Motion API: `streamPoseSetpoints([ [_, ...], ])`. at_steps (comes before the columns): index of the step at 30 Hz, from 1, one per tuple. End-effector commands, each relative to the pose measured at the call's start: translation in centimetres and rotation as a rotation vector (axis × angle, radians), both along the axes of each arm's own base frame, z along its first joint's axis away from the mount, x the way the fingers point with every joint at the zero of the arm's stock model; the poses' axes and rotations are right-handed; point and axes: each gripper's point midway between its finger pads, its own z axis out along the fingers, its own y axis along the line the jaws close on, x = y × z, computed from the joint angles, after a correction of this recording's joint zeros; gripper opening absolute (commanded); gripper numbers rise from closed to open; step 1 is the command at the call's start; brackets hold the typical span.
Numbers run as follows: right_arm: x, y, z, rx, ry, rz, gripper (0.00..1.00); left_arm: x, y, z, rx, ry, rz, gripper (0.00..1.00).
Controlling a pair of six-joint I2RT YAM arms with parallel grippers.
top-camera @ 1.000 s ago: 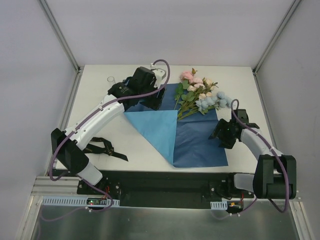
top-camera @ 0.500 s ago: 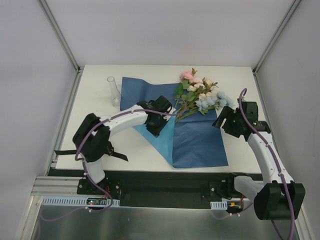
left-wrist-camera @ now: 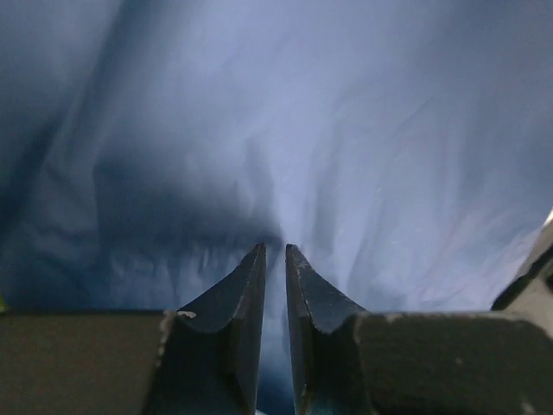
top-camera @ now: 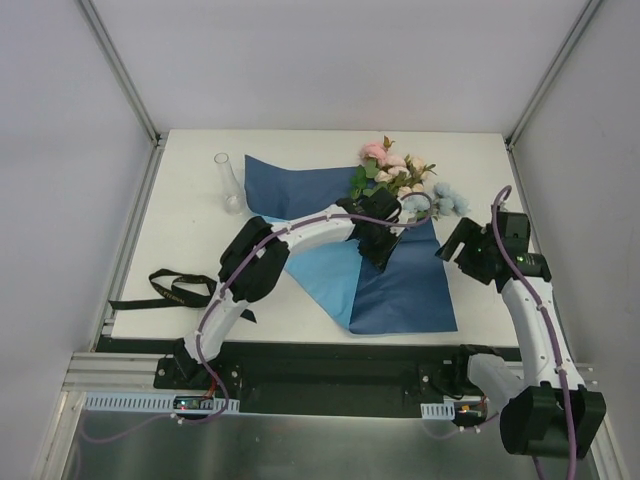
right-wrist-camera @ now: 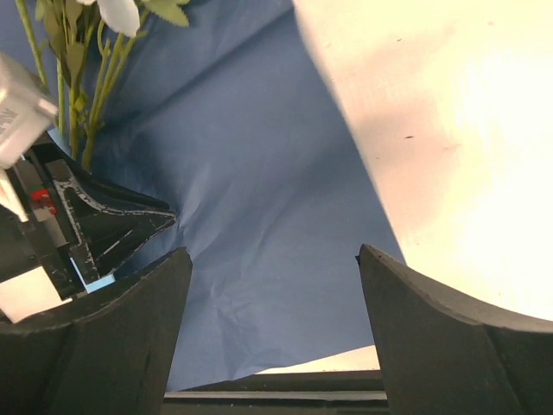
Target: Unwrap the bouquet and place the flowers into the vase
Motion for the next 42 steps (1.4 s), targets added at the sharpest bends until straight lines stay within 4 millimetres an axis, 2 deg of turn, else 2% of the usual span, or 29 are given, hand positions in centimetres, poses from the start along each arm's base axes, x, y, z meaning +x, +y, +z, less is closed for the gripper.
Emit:
streamPoseSetpoints([
  [1,0.3,-1.2,2.2,-0.01,-0.043,-0.025,0.81,0.0,-4.1,4.5,-0.178,0.04,-0.044,0.15],
  [3,0.5,0.1,2.6,0.022,-0.057,0.072,0.82,-0.1,-3.3,5.6,-0.179,0.011,-0.038,0.19],
  [4,0.5,0.8,2.7,0.042,-0.056,0.117,0.83,-0.2,-2.7,6.0,-0.172,-0.006,-0.033,0.26],
  [8,0.2,3.9,1.7,0.065,-0.035,0.295,0.88,-0.5,1.8,8.3,-0.123,-0.139,0.026,0.46],
  [9,-0.3,5.5,1.4,0.077,-0.032,0.36,0.9,-1.4,3.9,9.2,-0.118,-0.159,0.042,0.48],
  [11,0.2,7.9,1.7,0.111,-0.08,0.442,0.96,-1.6,6.1,10.2,-0.122,-0.191,0.087,0.52],
  [12,-0.5,10.3,1.8,0.164,-0.082,0.526,0.98,-2.4,8.1,11.3,-0.128,-0.213,0.127,0.54],
  [13,0.3,11.7,2.4,0.183,-0.134,0.563,0.99,-2.2,9.2,12.2,-0.149,-0.228,0.157,0.57],
  [14,0.1,13.5,1.9,0.204,-0.12,0.617,0.99,-2.8,10.6,11.9,-0.146,-0.225,0.174,0.64],
  [15,0.7,15.0,2.5,0.228,-0.166,0.657,1.0,-3.0,11.6,14.7,-0.199,-0.275,0.203,0.67],
  [17,0.6,17.7,1.6,0.251,-0.125,0.717,1.0,-2.8,13.8,15.8,-0.204,-0.324,0.266,0.7],
  [18,1.3,19.0,2.2,0.264,-0.139,0.732,1.0,-2.5,15.4,18.3,-0.237,-0.389,0.327,0.71],
  [19,1.4,20.2,0.7,0.269,-0.081,0.757,1.0,-2.5,16.4,19.1,-0.242,-0.419,0.363,0.71],
  [20,0.5,22.2,0.4,0.271,-0.059,0.821,1.0,-2.6,17.4,19.4,-0.244,-0.443,0.392,0.72],
  [21,0.3,23.3,0.1,0.263,-0.036,0.847,0.97,-2.8,18.7,21.5,-0.284,-0.5,0.423,0.73],
  [22,0.7,24.9,-0.7,0.258,-0.005,0.879,0.94,-2.7,19.7,22.2,-0.284,-0.542,0.453,0.74],
  [24,-1.0,28.1,-0.9,0.297,0.029,0.986,0.81,-2.9,21.6,24.3,-0.308,-0.618,0.496,0.75],
  [25,-1.6,29.3,-1.8,0.309,0.062,1.023,0.77,-2.6,22.6,25.0,-0.295,-0.658,0.534,0.76],
  [26,-2.9,31.3,-1.0,0.313,0.039,1.106,0.75,-2.7,23.4,26.0,-0.31,-0.688,0.555,0.77],
  [29,-6.6,34.0,-1.1,0.289,0.057,1.289,0.74,-2.3,24.7,27.3,-0.304,-0.742,0.599,0.78],
  [32,-9.0,34.5,-2.3,0.34,0.142,1.33,0.76,-1.6,24.7,27.2,-0.282,-0.742,0.622,0.79],
  [34,-9.0,34.1,-2.8,0.351,0.166,1.319,0.77,-1.1,24.6,26.7,-0.265,-0.727,0.636,0.79],
  [36,-7.4,32.5,-3.7,0.345,0.182,1.221,0.8,-0.3,23.9,25.7,-0.245,-0.682,0.656,0.79],
  [37,-6.7,31.8,-3.1,0.362,0.166,1.179,0.81,0.3,24.0,25.5,-0.243,-0.662,0.672,0.79],
  [38,-4.4,30.5,-3.2,0.362,0.14,1.09,0.82,0.7,23.1,24.2,-0.231,-0.606,0.668,0.79],
  [39,-3.9,29.1,-3.6,0.362,0.167,0.997,0.83,1.2,23.0,23.6,-0.223,-0.576,0.678,0.79],
  [40,-2.9,28.0,-3.8,0.356,0.171,0.933,0.83,2.1,23.5,22.5,-0.201,-0.545,0.709,0.79],
  [41,-1.0,26.0,-4.4,0.333,0.168,0.833,0.84,3.0,23.1,20.3,-0.164,-0.482,0.722,0.78],
  [42,-0.7,24.7,-5.0,0.321,0.185,0.772,0.83,3.0,22.3,18.9,-0.165,-0.41,0.692,0.75],
])
